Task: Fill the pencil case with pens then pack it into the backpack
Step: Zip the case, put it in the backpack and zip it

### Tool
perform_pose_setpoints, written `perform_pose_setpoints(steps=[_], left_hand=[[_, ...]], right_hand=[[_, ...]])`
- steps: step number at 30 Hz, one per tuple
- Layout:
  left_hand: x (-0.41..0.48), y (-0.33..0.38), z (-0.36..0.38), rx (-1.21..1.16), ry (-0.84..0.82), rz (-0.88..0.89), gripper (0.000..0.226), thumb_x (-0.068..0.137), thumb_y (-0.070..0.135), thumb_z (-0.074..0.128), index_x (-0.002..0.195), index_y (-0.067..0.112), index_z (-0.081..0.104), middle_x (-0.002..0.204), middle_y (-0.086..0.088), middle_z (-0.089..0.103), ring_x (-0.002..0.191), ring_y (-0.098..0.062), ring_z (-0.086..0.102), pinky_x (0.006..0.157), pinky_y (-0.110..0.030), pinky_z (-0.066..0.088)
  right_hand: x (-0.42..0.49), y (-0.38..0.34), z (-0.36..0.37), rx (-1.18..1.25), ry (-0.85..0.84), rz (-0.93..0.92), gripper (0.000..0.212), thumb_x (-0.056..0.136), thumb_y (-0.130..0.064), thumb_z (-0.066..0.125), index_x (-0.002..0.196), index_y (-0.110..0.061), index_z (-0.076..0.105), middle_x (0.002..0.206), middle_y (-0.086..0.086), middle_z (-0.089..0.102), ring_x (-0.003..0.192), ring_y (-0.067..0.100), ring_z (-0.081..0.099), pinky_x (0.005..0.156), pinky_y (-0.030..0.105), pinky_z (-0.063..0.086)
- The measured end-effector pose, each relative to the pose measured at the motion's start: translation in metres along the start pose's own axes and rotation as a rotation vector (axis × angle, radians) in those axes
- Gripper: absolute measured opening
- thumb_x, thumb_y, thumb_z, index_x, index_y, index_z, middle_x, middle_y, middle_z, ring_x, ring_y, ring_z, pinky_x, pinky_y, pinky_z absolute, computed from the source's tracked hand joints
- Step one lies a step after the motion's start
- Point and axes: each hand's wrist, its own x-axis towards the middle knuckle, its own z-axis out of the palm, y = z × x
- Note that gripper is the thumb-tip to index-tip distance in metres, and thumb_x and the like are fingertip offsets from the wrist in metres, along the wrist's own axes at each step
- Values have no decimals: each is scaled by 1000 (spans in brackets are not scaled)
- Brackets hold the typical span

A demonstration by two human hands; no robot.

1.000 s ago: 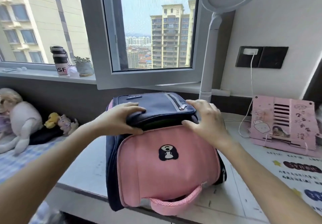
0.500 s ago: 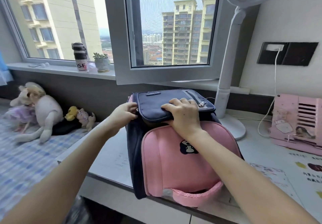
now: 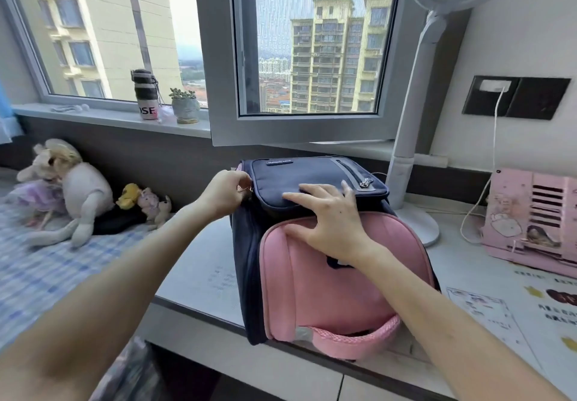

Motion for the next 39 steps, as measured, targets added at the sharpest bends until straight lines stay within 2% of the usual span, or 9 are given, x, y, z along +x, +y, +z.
perform_pose_setpoints(steps=[4, 8, 17, 21, 26, 30, 33, 37, 39], left_hand=[[-9, -1, -11, 425, -74, 231, 20, 84, 5, 50, 73, 11, 65, 81, -8, 66, 80, -28, 56, 76, -26, 33], [-22, 25, -17, 490, -77, 118, 24, 87, 10, 43, 72, 13, 61, 86, -6, 68, 83, -27, 60, 71, -30, 38], [-65, 67, -4, 48, -86, -174, 35, 84, 19, 46, 50, 12, 42, 75, -20, 63, 76, -35, 55, 60, -32, 34], [-64, 71, -7, -228, -18, -291, 42, 80, 16, 50, 40, 14, 37, 42, -5, 36, 49, -24, 35, 52, -31, 28], [-58, 64, -12, -263, -97, -325, 28, 77, 14, 51, 51, 4, 54, 42, -2, 39, 42, -20, 32, 48, -28, 27], [-58, 56, -21, -359, -163, -277, 27, 75, 21, 51, 50, 10, 48, 51, -4, 43, 49, -18, 36, 54, -31, 30], [-58, 50, -29, -601, -158, -178, 16, 69, 17, 50, 62, 10, 62, 64, -7, 57, 59, -15, 51, 61, -30, 43], [-58, 32, -19, -86, -30, 213, 44, 80, -3, 60, 122, 10, 56, 128, -9, 56, 122, -21, 48, 104, -33, 37], [-60, 29, -8, 62, -64, 381, 49, 82, -2, 60, 129, 6, 49, 137, -12, 49, 131, -27, 41, 108, -36, 35]], right_hand=[[-2, -3, 7, 37, 77, 32, 49, 77, -59, 59, 122, -40, 56, 135, -6, 52, 129, 14, 38, 112, 47, 1], [-1, -9, 19, -2, 121, 88, 47, 78, -63, 54, 120, -42, 57, 136, -5, 52, 130, 17, 38, 110, 50, 3], [-7, -22, 36, -20, 278, 58, 36, 79, -41, 62, 113, -28, 66, 125, 5, 63, 117, 29, 56, 104, 61, 23], [-6, -34, 32, 0, 475, -65, 22, 71, -33, 66, 88, -19, 68, 108, 0, 67, 99, 25, 61, 97, 51, 35], [6, -48, 27, -179, 471, -56, 16, 61, -26, 74, 65, -13, 64, 94, 4, 67, 88, 29, 61, 87, 45, 34], [11, -58, 29, -236, 420, -43, 15, 62, -24, 74, 63, -12, 66, 96, 5, 70, 89, 31, 62, 88, 46, 31], [10, -60, 29, -227, 427, -82, 10, 68, -22, 67, 64, -12, 67, 91, 3, 71, 87, 30, 62, 93, 48, 36], [3, -61, 25, -258, 380, -56, 12, 65, -15, 62, 69, -10, 71, 88, 2, 69, 88, 28, 62, 99, 54, 39], [-2, -62, 23, -264, 368, -25, 16, 62, -13, 64, 74, -9, 73, 85, 3, 68, 87, 28, 63, 99, 56, 38]])
